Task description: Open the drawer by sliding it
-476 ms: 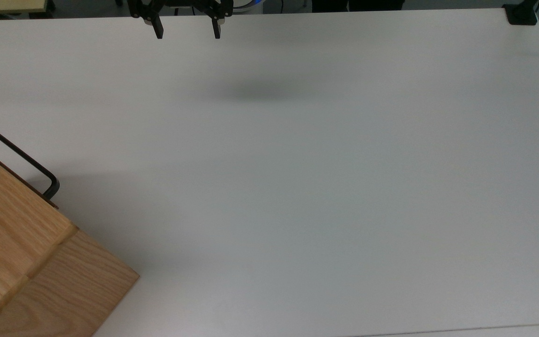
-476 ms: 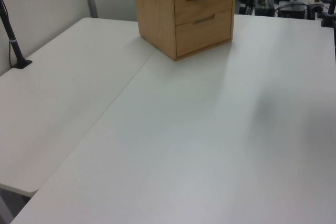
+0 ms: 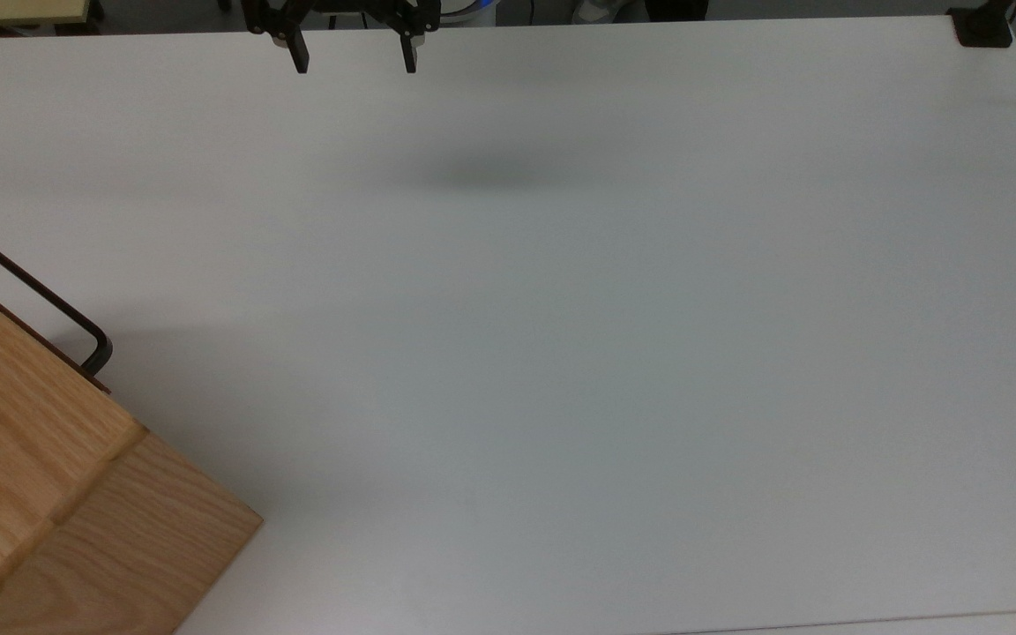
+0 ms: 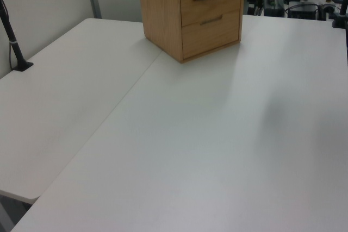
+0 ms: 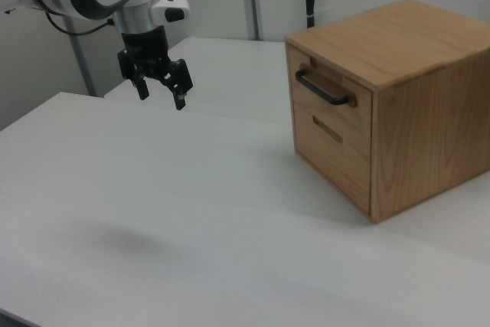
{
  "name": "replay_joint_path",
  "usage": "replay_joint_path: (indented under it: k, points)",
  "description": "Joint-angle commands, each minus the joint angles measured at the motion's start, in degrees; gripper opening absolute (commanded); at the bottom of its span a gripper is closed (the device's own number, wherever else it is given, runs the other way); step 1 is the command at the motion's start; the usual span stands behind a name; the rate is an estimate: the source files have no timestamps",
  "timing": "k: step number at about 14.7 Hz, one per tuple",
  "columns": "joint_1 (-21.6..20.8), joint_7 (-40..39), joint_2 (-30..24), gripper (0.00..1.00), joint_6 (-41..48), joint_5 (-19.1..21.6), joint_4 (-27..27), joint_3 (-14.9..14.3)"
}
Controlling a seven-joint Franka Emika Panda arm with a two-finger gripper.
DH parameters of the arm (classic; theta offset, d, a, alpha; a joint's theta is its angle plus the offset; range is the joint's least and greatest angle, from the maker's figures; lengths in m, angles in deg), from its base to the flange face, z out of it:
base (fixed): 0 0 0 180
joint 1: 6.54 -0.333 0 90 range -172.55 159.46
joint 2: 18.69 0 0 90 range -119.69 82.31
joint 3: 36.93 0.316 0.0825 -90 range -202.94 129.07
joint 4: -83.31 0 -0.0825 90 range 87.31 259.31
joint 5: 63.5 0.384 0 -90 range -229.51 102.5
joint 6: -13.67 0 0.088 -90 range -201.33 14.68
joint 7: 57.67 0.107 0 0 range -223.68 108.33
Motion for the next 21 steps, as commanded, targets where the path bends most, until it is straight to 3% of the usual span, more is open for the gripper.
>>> replay_joint_path:
  k: [1, 13, 17, 18, 19, 21]
  points:
    - [-0.34, -0.34, 0.09, 1.0, -0.16, 0.4, -0.08, -0.06]
    - [-0.26, 1.68, 0.09, 1.0, 2.04, -0.13, -0.26, 0.2]
    - [-0.52, 1.77, 2.11, 1.0, 7.13, -5.22, -4.39, 0.56]
    - [-0.61, 0.81, 2.11, 1.0, 8.44, -8.45, -4.39, 0.64]
    - [-0.61, -1.72, 2.11, 1.0, 10.28, -11.0, -4.39, 0.9]
    - [-0.61, -7.26, 1.85, 1.0, 14.06, -11.73, -4.83, 1.78]
